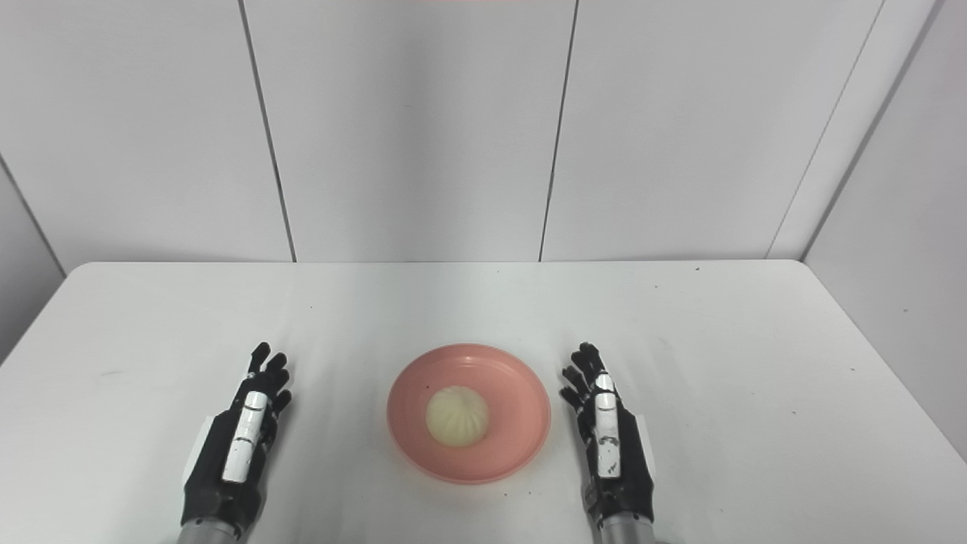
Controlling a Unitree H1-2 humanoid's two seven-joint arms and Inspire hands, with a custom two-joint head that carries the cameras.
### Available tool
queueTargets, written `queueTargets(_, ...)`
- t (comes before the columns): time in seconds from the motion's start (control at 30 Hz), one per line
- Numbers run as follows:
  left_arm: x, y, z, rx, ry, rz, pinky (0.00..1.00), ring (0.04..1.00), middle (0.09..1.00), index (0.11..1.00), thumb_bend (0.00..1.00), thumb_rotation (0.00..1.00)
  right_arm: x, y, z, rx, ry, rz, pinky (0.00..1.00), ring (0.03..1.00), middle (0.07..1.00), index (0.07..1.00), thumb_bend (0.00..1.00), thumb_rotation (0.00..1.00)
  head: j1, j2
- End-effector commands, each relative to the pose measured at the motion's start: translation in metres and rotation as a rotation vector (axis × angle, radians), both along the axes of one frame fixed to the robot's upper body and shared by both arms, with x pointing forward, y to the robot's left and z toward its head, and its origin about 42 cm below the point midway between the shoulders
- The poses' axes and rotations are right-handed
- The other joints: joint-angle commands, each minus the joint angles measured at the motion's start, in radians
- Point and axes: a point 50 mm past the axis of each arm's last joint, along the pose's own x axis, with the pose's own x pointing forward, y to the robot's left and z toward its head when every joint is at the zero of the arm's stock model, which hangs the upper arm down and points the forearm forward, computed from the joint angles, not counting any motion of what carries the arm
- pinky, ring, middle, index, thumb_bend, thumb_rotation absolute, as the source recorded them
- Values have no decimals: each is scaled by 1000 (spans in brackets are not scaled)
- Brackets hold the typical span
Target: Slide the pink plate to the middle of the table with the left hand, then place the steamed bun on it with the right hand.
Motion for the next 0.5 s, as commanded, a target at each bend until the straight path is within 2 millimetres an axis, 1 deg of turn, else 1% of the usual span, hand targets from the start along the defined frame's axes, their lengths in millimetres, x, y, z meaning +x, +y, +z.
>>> queueTargets(0.0, 6, -4, 13, -7, -49, -17, 1000, 1000, 985, 1000, 705, 862, -4, -6, -10, -18, 16, 2, 913, 914, 925, 911, 727, 1000, 2, 1)
queueTargets(0.3, 6, -5, 12, 2, -46, -14, 1000, 1000, 985, 1000, 706, 874, -4, -7, -10, -27, 20, 5, 903, 909, 920, 903, 745, 1000, 1, 3)
queueTargets(0.47, 5, -6, 13, -9, -43, -21, 1000, 1000, 989, 1000, 703, 868, -4, -8, -10, -33, 16, 12, 908, 913, 925, 908, 738, 1000, 3, 4)
